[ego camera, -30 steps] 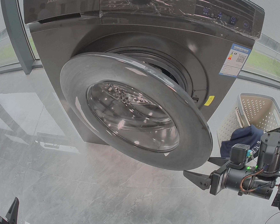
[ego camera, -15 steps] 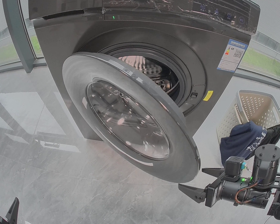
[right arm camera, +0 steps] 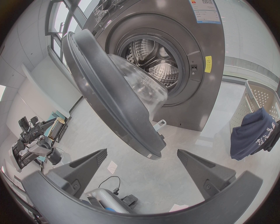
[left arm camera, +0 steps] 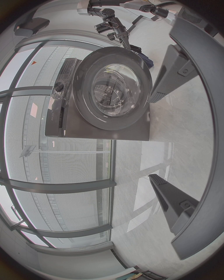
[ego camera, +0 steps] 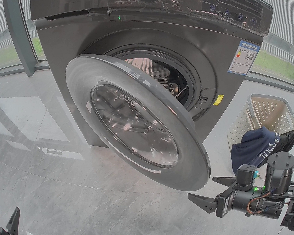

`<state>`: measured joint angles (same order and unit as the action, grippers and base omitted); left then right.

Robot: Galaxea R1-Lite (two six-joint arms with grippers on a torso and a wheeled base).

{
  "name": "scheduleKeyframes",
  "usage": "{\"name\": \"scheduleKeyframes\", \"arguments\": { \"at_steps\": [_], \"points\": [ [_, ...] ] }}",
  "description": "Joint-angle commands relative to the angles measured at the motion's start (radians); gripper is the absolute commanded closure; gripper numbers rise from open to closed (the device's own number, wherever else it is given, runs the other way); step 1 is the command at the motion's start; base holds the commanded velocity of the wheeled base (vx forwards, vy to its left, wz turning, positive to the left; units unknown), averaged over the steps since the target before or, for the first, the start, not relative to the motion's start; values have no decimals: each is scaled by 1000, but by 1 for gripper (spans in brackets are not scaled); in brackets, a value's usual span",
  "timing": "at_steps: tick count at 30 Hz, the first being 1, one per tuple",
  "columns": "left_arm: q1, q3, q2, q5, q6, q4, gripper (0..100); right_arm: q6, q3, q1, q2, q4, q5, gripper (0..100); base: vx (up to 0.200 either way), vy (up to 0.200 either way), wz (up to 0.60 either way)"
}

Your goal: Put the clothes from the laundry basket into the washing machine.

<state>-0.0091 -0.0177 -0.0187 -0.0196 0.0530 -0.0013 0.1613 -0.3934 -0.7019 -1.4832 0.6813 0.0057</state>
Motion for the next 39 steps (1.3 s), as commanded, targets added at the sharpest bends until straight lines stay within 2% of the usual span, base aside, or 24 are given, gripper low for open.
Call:
{"name": "scheduleKeyframes", "arguments": {
  "at_steps": [1, 14, 19, 30, 35, 39],
  "points": [
    [0, 16, -1, 0, 1, 0, 0, 0, -8, 1, -5, 1, -4, 0, 0, 0, 0],
    [0, 16, -1, 0, 1, 0, 0, -8, -67, 13, -63, 81, -12, 0, 0, 0, 0],
    [0, 16, -1, 1, 1, 0, 0, -8, -101, 1, -108, 84, -10, 0, -200, 0, 0],
    [0, 16, -3, 0, 2, 0, 0, -5, -79, -74, -137, 144, -10, 0, -18, 0, 0],
    [0, 16, -3, 0, 1, 0, 0, -5, -62, -64, -121, 147, -13, 0, 0, 0, 0],
    [0, 16, -3, 0, 1, 0, 0, -3, -61, -41, -121, 147, -16, 0, -200, 0, 0]
  ]
}}
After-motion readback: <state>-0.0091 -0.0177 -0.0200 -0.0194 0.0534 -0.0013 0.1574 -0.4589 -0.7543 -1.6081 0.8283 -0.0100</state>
